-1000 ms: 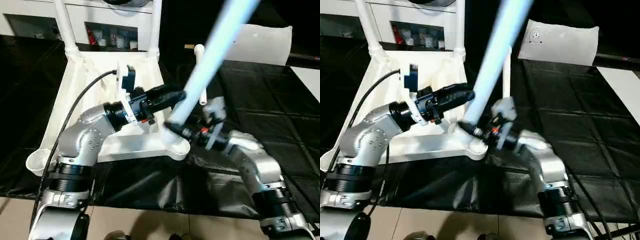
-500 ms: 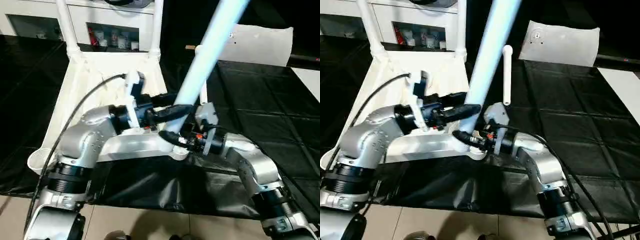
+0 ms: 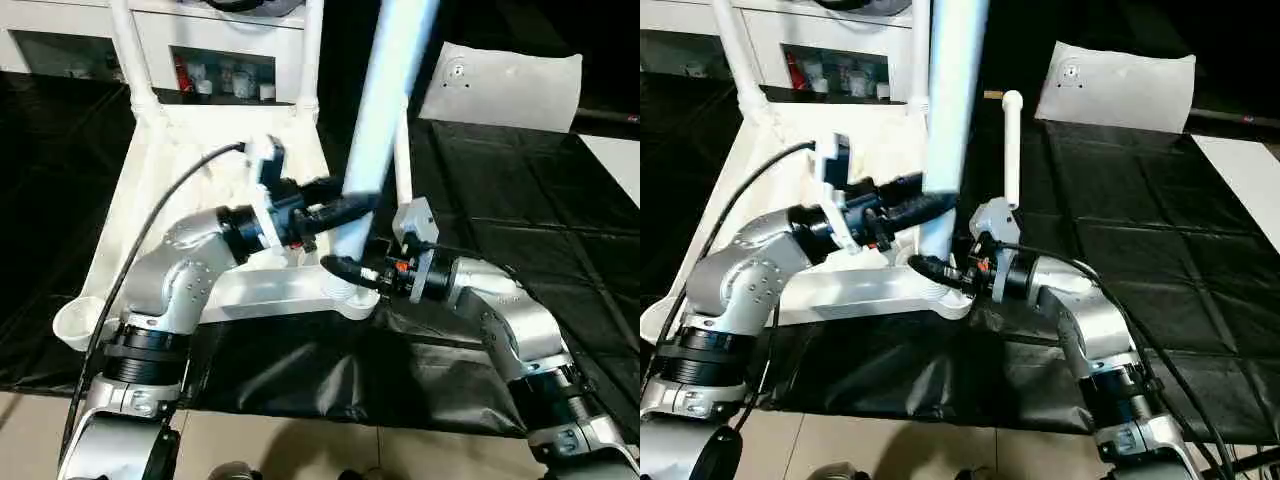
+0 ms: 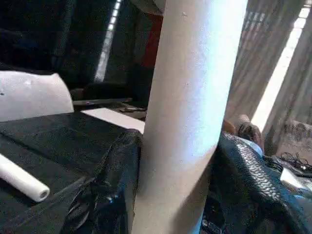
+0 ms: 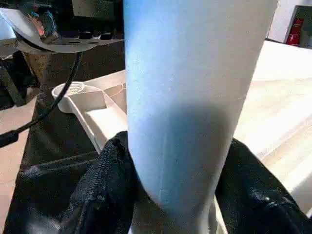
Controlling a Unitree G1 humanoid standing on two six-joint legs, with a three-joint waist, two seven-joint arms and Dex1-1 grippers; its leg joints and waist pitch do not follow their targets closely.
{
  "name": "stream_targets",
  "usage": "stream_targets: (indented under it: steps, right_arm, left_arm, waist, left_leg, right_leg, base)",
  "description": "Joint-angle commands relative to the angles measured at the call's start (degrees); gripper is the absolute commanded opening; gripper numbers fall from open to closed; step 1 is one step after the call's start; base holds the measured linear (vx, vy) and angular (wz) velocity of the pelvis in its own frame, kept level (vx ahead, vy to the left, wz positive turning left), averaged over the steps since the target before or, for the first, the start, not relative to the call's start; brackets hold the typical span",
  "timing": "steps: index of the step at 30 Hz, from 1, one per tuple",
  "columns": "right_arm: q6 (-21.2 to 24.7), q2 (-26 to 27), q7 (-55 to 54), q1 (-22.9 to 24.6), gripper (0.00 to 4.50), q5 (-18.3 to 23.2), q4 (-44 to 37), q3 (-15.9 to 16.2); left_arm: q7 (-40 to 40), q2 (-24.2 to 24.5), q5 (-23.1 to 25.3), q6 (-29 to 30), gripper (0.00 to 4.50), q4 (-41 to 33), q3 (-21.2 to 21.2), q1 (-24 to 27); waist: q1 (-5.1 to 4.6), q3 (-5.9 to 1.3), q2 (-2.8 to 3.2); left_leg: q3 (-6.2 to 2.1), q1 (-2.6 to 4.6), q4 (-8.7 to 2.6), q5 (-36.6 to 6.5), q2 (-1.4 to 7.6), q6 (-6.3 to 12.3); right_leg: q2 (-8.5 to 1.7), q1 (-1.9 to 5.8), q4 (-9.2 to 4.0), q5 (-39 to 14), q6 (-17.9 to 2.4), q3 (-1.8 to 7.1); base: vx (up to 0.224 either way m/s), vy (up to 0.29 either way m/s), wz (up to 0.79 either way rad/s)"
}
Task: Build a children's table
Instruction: Insert table leg to table base
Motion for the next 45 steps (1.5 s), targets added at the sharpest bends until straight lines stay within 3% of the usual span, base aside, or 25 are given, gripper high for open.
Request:
stream_targets:
  steps: [1, 6, 7, 13, 16, 21, 33, 34, 39, 45]
  right_arm:
    - [-0.66, 0.00, -0.15, -0.88, 1.91, -1.06, -0.91, 0.92]
    - [0.70, 0.20, -0.61, -1.49, 1.91, -0.05, -1.24, 0.33]
    - [1.22, 0.22, -0.47, -1.56, 2.47, 0.31, -1.27, 0.20]
    - [7.41, 1.47, -1.42, -3.01, 2.96, 4.46, -1.70, -2.19]
    - [8.58, 0.78, -0.56, -3.45, 3.00, 4.41, -1.71, -1.37]
    - [10.56, -0.20, -0.06, -3.64, 3.00, 3.46, -1.35, 0.10]
    - [16.43, -0.93, 0.61, -3.53, 3.00, 6.15, -2.40, -0.34]
    - [16.63, -0.86, 0.60, -3.52, 2.72, 6.25, -2.46, -0.47]
    - [17.22, -0.41, 0.53, -3.72, 2.35, 6.66, -2.53, -0.84]
    - [17.60, 0.02, 0.86, -3.70, 2.13, 7.60, -2.36, -1.21]
  left_arm:
    - [4.55, -0.67, 0.25, 1.21, 1.97, -0.40, 1.08, -1.81]
    - [4.90, -0.30, 1.32, 1.51, 1.97, -2.55, -0.34, -1.34]
    - [4.81, -0.18, 1.63, 1.40, 1.97, -2.76, -0.57, -1.31]
    - [2.21, 1.88, 3.52, 1.15, 1.91, -5.33, -3.75, -1.30]
    - [1.94, 2.14, 3.50, 1.27, 1.90, -5.87, -4.04, -1.37]
    - [1.54, 2.23, 3.48, 0.97, 1.89, -5.78, -4.21, -1.97]
    - [-0.18, 2.66, 2.83, 0.22, 1.89, -6.25, -4.79, -2.73]
    - [-0.26, 2.67, 2.69, 0.33, 1.89, -6.33, -4.82, -2.74]
    - [-1.06, 2.80, 2.14, 0.53, 1.88, -6.65, -5.19, -2.86]
    - [-1.34, 2.45, 1.85, 0.44, 1.86, -6.69, -5.05, -3.18]
  waist:
    - [-0.08, -4.39, -0.01]
    - [-0.13, -4.37, -0.22]
    - [-0.18, -4.34, -0.28]
    - [-0.20, -4.40, -0.23]
    - [-0.17, -4.43, -0.15]
    - [-0.10, -4.38, -0.21]
    - [-0.07, -4.51, -0.11]
    - [-0.09, -4.52, -0.12]
    - [-0.08, -4.53, -0.12]
    - [-0.08, -4.48, -0.08]
  left_leg:
    - [-1.60, 0.04, -3.75, -1.45, 5.15, 4.64]
    - [-1.57, 0.00, -3.72, -1.79, 5.08, 4.43]
    - [-1.61, -0.10, -3.74, -1.76, 5.06, 4.45]
    - [-1.65, 0.06, -3.75, -1.13, 5.09, 4.45]
    - [-1.62, 0.05, -3.71, -0.85, 5.13, 4.21]
    - [-1.55, -0.03, -3.69, -1.28, 4.95, 3.70]
    - [-1.57, -0.02, -3.58, -0.63, 4.97, 3.54]
    - [-1.58, 0.00, -3.58, -0.74, 5.01, 3.53]
    - [-1.64, -0.03, -3.58, -0.86, 5.04, 3.28]
    - [-1.61, -0.02, -3.62, -1.32, 5.05, 2.90]
  right_leg:
    - [-6.02, 3.69, -3.53, -9.23, -12.22, 3.70]
    - [-6.02, 3.75, -3.68, -10.51, -11.67, 3.71]
    - [-5.99, 3.81, -3.69, -10.81, -11.50, 3.70]
    - [-5.93, 3.63, -3.63, -11.24, -10.89, 3.70]
    - [-5.95, 3.61, -3.47, -10.17, -11.34, 3.66]
    - [-5.97, 3.77, -3.61, -10.77, -11.06, 3.71]
    - [-5.96, 3.81, -3.44, -9.56, -11.35, 3.69]
    - [-5.98, 3.79, -3.46, -9.58, -11.42, 3.68]
    - [-6.03, 3.84, -3.41, -9.70, -11.30, 3.67]
    - [-6.00, 3.77, -3.50, -10.38, -11.10, 3.67]
  base:
    - [0.000, 0.000, 0.00]
    - [0.000, 0.000, 0.00]
    - [0.000, 0.000, 0.00]
    - [0.000, 0.000, 0.00]
    - [0.000, 0.000, 0.00]
    - [0.000, 0.000, 0.00]
    - [0.000, 0.000, 0.00]
    - [0.000, 0.000, 0.00]
    - [0.000, 0.000, 0.00]
    - [0.000, 0.000, 0.00]
